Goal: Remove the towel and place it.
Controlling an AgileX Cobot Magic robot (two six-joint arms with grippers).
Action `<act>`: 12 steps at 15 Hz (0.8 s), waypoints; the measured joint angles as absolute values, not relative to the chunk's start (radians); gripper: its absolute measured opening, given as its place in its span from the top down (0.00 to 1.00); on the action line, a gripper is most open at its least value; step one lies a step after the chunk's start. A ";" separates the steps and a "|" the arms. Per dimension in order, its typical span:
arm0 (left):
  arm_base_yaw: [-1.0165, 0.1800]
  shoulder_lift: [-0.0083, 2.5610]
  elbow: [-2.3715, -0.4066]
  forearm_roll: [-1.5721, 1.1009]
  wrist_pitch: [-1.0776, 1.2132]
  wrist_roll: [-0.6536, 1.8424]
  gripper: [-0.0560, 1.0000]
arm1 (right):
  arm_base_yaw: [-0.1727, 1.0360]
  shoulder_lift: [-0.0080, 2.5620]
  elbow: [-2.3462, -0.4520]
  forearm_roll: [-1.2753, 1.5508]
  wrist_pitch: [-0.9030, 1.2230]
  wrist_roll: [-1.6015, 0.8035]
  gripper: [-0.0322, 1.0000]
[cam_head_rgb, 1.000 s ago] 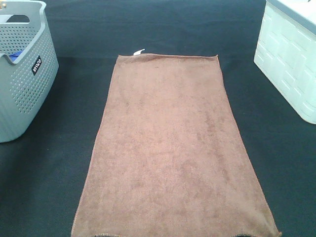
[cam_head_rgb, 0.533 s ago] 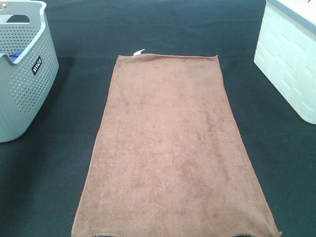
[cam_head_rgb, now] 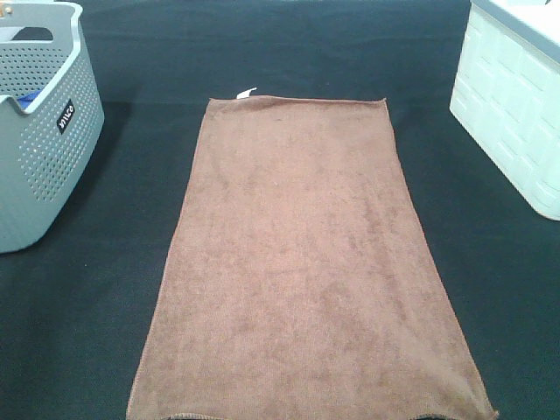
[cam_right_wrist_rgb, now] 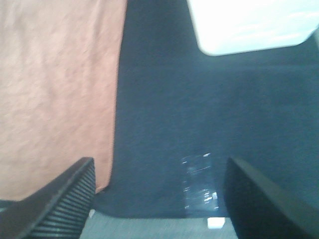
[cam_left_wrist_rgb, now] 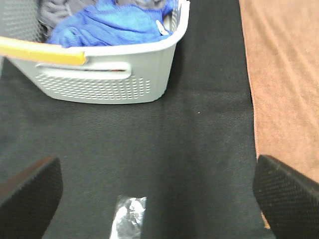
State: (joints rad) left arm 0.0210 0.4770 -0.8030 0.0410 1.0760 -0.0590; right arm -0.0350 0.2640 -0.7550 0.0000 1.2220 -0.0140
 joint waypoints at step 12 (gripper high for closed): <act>0.021 -0.006 -0.525 -0.039 1.086 -0.035 0.02 | -0.035 -0.005 -0.554 -0.020 1.215 -0.065 0.29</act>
State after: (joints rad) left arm 0.0210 -0.0060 -0.5250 -0.0390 1.0860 -0.0350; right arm -0.0350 -0.0050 -0.5540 -0.0200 1.2150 -0.0650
